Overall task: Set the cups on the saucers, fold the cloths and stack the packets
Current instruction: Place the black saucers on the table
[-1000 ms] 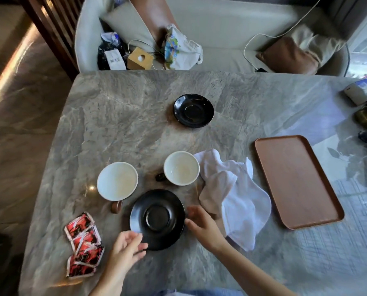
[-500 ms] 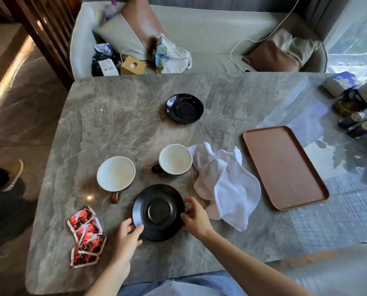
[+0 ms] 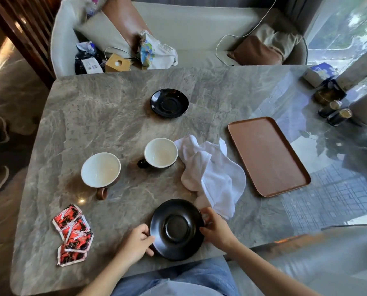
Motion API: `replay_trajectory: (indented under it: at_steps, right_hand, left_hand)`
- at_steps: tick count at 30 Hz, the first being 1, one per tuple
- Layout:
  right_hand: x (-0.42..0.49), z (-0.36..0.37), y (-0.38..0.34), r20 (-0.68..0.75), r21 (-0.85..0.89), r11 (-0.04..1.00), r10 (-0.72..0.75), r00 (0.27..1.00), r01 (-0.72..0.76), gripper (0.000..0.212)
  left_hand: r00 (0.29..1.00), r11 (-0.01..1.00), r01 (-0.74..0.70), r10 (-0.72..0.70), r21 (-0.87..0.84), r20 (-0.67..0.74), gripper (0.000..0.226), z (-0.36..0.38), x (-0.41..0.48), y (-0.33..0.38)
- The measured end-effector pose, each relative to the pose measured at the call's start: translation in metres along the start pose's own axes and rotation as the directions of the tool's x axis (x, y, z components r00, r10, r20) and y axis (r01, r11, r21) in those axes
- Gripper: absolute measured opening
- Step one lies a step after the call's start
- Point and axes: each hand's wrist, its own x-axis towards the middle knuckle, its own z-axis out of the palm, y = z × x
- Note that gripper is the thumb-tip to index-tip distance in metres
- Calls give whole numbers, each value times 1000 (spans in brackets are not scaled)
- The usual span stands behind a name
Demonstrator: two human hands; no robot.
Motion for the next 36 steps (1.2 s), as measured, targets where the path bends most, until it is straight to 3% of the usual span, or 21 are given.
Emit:
replay_trajectory:
  at_steps: [6,14,20,36]
  right_hand:
    - [-4,-22,19,-77,-45,999,-6,997,2,39]
    - [6,-40,26,-115,-52,998,-40,993,35,33]
    - [11,-46,26,-36,-71,997,-19,999,17,33]
    - [18,-51,20,30,-87,995,59,998,-56,32]
  left_hand:
    - [997,990,-73,72,122,14,28,20,20,18]
    - [996,988,-78,82,132,-28,26,31,34,38]
    - [994,988,-96,100,119,-32,3,32,37,45]
    - [995,998,-57,55,17,87,20,22,38,48]
